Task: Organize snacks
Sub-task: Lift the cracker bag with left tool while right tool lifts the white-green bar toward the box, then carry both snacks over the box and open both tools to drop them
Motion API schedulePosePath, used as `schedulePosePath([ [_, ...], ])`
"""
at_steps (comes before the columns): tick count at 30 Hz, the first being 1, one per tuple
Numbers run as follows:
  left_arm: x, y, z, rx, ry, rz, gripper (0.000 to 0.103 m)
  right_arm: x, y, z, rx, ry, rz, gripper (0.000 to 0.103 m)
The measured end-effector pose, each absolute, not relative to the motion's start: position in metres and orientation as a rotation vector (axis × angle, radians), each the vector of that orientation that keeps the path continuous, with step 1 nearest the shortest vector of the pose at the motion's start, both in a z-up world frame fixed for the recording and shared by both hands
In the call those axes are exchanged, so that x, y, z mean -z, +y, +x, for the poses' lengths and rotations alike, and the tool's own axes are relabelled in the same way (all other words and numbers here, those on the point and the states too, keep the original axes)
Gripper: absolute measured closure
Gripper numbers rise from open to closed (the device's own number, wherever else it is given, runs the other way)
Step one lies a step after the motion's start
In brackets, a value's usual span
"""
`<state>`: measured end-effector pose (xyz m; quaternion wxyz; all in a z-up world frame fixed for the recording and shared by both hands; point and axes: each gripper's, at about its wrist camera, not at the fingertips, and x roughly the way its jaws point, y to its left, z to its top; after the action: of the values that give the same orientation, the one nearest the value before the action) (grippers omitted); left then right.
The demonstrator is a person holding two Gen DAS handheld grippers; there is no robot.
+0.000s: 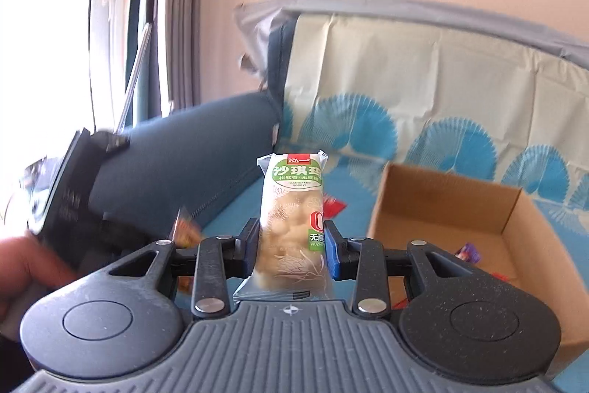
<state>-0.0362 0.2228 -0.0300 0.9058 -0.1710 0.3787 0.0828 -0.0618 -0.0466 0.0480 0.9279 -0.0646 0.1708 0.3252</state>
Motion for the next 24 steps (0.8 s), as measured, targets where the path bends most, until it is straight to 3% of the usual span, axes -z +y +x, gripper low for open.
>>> schedulePosePath([
  [5,0.022,0.214,-0.044,-0.171,0.705,-0.304,0.058,-0.070,-0.084,-0.042,-0.625,0.298,-0.057,0.066],
  [16,0.011,0.196,-0.057,-0.183,0.595,-0.217,0.058,-0.013,-0.144,-0.008,-0.505,0.321,0.090,0.066],
  [24,0.003,0.184,-0.055,-0.199,0.562,-0.154,0.058,-0.029,-0.178,0.019,-0.443,0.234,0.149,0.066],
])
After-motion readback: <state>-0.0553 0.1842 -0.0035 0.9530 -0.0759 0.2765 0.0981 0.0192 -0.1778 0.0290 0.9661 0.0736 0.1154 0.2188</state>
